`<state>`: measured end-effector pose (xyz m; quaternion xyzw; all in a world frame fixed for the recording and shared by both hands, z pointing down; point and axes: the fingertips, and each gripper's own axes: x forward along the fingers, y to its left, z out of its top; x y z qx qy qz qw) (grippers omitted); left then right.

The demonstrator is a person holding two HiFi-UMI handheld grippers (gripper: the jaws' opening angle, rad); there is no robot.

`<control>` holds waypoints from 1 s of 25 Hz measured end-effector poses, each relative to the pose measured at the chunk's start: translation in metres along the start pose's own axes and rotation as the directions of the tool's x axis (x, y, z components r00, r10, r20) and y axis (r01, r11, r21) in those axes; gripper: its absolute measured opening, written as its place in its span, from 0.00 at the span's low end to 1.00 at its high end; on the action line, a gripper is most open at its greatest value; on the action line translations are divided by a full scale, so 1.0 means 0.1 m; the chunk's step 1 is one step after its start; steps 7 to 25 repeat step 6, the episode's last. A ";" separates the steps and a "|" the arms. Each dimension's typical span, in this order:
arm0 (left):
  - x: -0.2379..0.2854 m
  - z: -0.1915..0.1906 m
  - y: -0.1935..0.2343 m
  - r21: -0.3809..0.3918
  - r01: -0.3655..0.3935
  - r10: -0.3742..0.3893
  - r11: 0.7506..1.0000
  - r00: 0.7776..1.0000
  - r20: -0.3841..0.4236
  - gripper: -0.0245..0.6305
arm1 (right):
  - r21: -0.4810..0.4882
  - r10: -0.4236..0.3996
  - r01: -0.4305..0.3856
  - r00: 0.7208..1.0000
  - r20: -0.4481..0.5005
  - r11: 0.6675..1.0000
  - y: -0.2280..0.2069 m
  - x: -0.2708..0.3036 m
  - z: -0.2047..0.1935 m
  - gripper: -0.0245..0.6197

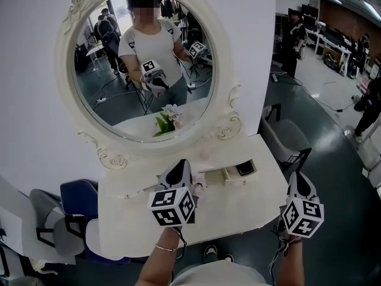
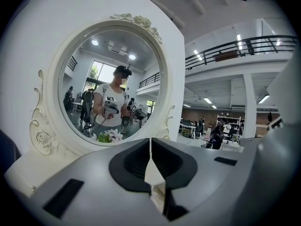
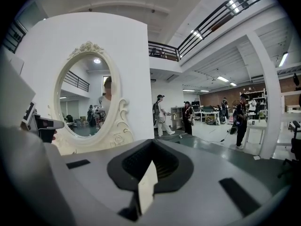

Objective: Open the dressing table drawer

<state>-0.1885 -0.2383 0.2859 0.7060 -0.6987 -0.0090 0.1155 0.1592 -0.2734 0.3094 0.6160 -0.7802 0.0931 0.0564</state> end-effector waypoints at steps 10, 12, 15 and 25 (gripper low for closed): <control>0.02 0.00 -0.06 -0.001 0.009 -0.009 1.000 1.000 -0.001 0.08 | 0.007 0.005 -0.005 1.000 0.000 1.000 -0.02 0.00 0.01 0.04; 0.02 0.00 -0.06 -0.001 0.009 -0.009 1.000 1.000 -0.001 0.08 | 0.007 0.005 -0.005 1.000 0.000 1.000 -0.02 0.00 0.01 0.04; 0.02 0.00 -0.06 -0.001 0.009 -0.009 1.000 1.000 -0.001 0.08 | 0.007 0.005 -0.005 1.000 0.000 1.000 -0.02 0.00 0.01 0.04; 0.02 0.00 -0.06 -0.001 0.009 -0.009 1.000 1.000 -0.001 0.08 | 0.007 0.005 -0.005 1.000 0.000 1.000 -0.02 0.00 0.01 0.04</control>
